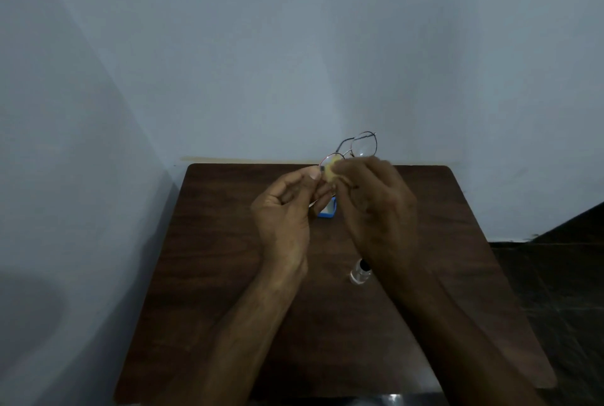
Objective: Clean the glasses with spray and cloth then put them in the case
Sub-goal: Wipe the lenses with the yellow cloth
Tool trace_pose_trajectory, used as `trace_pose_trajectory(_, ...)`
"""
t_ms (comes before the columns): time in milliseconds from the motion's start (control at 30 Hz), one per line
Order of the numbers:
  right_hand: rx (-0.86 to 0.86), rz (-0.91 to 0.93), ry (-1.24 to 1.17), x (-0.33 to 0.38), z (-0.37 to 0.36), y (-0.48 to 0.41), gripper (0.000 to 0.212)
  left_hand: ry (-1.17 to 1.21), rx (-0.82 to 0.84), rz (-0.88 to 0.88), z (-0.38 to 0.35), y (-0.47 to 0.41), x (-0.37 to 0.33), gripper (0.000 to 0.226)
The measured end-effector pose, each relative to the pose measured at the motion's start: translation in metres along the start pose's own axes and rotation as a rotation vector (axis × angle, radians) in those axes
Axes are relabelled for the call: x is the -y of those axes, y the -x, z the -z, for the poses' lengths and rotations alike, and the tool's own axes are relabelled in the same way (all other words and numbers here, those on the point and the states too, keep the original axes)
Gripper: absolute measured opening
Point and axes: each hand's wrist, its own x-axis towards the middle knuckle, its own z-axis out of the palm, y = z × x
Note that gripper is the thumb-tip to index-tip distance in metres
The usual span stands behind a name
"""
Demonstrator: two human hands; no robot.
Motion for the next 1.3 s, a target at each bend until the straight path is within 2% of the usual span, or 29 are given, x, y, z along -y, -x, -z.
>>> trace_pose_trajectory(100,-0.119,-0.087,0.017,-0.003,0.002,-0.017,0.009,-0.095,0.028,-0.142,-0.001,0.004,-0.002,0.016)
trace_pose_trajectory(167,-0.106,-0.044,-0.045,0.006,0.001,-0.019,0.011,-0.158,0.053,-0.217,0.0,0.004,-0.003,0.015)
trace_pose_trajectory(267,-0.081,0.031,-0.072,0.009,0.002,-0.015,0.012,-0.221,0.061,-0.268,0.001,0.002,-0.003,0.012)
trace_pose_trajectory(367,-0.137,-0.077,-0.063,-0.004,0.005,-0.022,0.008,-0.255,0.062,-0.29,0.0,0.004,-0.003,0.011)
trace_pose_trajectory(533,-0.062,0.045,-0.038,0.014,0.003,-0.009,0.011,-0.238,0.054,-0.256,0.002,0.004,0.0,0.014)
trace_pose_trajectory(633,-0.115,-0.063,-0.036,0.0,0.005,-0.016,0.01,-0.195,0.06,-0.208,-0.002,0.008,0.002,0.014)
trace_pose_trajectory(900,0.033,0.04,-0.037,0.005,0.01,0.008,0.012,0.017,-0.031,0.052,-0.006,0.008,0.0,0.017)
trace_pose_trajectory(1033,-0.044,-0.054,0.033,-0.009,0.013,-0.003,0.007,0.043,-0.019,0.07,-0.006,0.008,-0.003,0.019)
trace_pose_trajectory(1200,0.001,0.075,-0.018,0.008,0.012,0.002,0.013,0.019,-0.027,0.06,-0.013,0.007,-0.005,0.015)
trace_pose_trajectory(1300,-0.033,0.018,0.053,-0.005,0.017,-0.001,0.009,0.037,-0.03,0.063,-0.012,0.007,-0.007,0.012)
